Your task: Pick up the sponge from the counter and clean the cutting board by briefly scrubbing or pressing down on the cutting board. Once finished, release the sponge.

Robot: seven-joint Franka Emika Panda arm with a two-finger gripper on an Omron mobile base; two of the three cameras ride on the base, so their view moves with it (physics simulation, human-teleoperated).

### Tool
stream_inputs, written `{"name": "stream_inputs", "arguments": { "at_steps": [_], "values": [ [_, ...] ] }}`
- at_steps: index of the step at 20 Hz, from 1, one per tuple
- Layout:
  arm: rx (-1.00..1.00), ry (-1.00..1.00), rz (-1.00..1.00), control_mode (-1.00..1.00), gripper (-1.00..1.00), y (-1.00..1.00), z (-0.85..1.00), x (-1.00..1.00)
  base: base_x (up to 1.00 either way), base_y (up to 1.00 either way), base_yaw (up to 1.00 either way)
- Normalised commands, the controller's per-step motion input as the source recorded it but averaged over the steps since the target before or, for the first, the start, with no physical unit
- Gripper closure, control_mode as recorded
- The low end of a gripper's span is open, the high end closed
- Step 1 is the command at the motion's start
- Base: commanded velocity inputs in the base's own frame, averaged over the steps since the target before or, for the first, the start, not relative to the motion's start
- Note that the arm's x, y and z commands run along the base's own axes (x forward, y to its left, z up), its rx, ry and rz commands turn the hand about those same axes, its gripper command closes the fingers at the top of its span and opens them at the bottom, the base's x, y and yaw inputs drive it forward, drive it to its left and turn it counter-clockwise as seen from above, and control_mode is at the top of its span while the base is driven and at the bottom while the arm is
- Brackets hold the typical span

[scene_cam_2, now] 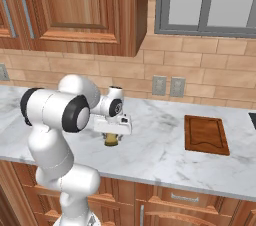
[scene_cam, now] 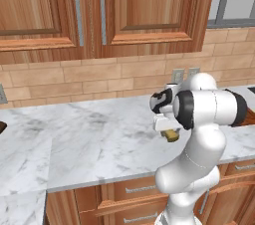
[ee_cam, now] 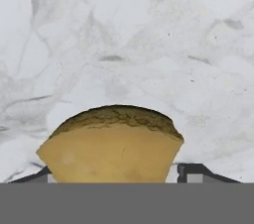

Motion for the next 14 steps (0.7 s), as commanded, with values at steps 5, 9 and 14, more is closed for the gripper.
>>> {"name": "stream_inputs", "arguments": {
  "at_steps": [5, 9, 14],
  "values": [
    [0.02, -0.04, 0.00, -1.00, 1.00, -0.06, -0.06, -0.31, 0.00, 0.00, 0.00],
    [0.04, -0.26, 0.00, -1.00, 1.00, -0.03, 0.39, -0.75, 0.00, 0.00, 0.00],
    [0.00, -0.19, 0.04, -1.00, 1.00, 0.00, 0.88, -0.34, 0.00, 0.00, 0.00]
  ]
}}
